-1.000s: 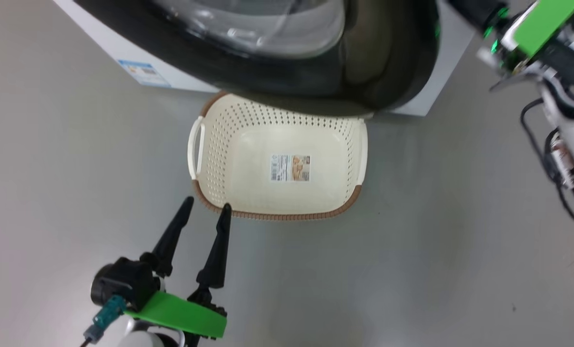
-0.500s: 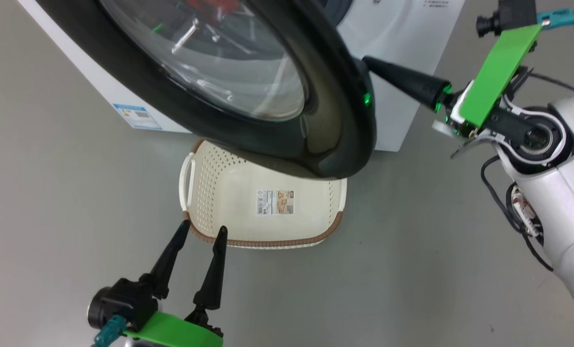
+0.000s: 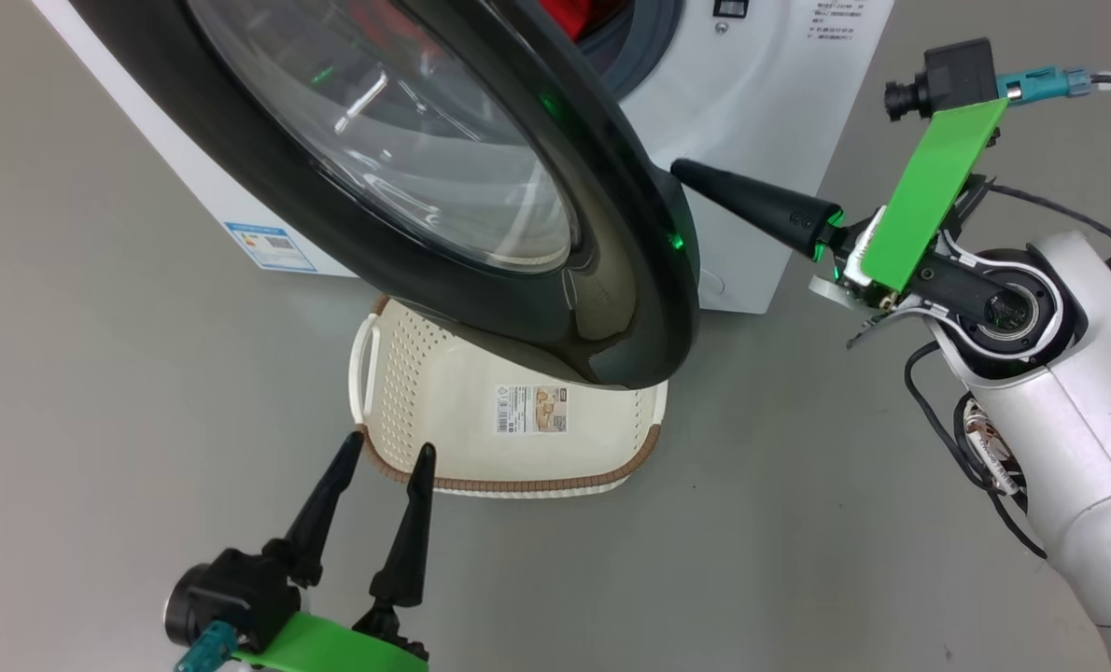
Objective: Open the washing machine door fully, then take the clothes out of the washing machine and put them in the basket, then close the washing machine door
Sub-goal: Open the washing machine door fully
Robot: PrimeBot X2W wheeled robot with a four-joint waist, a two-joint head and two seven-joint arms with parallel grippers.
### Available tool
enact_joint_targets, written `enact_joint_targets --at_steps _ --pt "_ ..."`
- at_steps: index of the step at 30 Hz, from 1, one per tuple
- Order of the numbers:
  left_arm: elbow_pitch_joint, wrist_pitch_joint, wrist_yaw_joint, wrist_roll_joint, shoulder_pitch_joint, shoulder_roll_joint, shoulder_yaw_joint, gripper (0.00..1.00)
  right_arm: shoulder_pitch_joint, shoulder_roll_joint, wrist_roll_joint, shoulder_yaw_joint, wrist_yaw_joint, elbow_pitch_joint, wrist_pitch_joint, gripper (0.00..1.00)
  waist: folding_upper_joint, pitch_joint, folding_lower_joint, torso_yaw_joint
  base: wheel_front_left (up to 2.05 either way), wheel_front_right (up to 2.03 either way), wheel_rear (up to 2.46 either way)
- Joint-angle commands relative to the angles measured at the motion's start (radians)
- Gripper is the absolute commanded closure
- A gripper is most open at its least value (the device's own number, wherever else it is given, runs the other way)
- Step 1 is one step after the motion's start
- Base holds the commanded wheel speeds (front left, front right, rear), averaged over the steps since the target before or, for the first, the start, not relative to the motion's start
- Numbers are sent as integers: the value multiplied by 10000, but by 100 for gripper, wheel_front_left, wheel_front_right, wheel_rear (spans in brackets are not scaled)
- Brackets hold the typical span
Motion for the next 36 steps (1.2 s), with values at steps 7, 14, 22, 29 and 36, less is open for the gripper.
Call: enact_joint_targets --at_steps 7,14,22,29,36 --pt "-322 -120 -54 71 269 147 576 0 665 -15 -945 -220 79 -724 -1317 0 0 -302 0 -141 0 0 0" --pt "-247 -120 -54 519 525 147 1040 0 1666 -237 -1433 -51 79 -642 -2638 0 0 -645 0 -536 0 0 0" --pt "-183 -120 -54 664 785 181 1506 0 3121 -665 -1740 354 79 -451 -3833 0 0 -916 0 -980 0 0 0" --pt "-123 -120 -54 686 955 177 1873 0 4132 -964 -2253 1092 79 -99 -4914 0 0 -1053 0 -1362 0 0 0" --pt "-54 -120 -54 735 1067 173 1968 0 4944 -1116 -2759 1621 79 547 -6496 0 0 -1167 0 -1530 0 0 0"
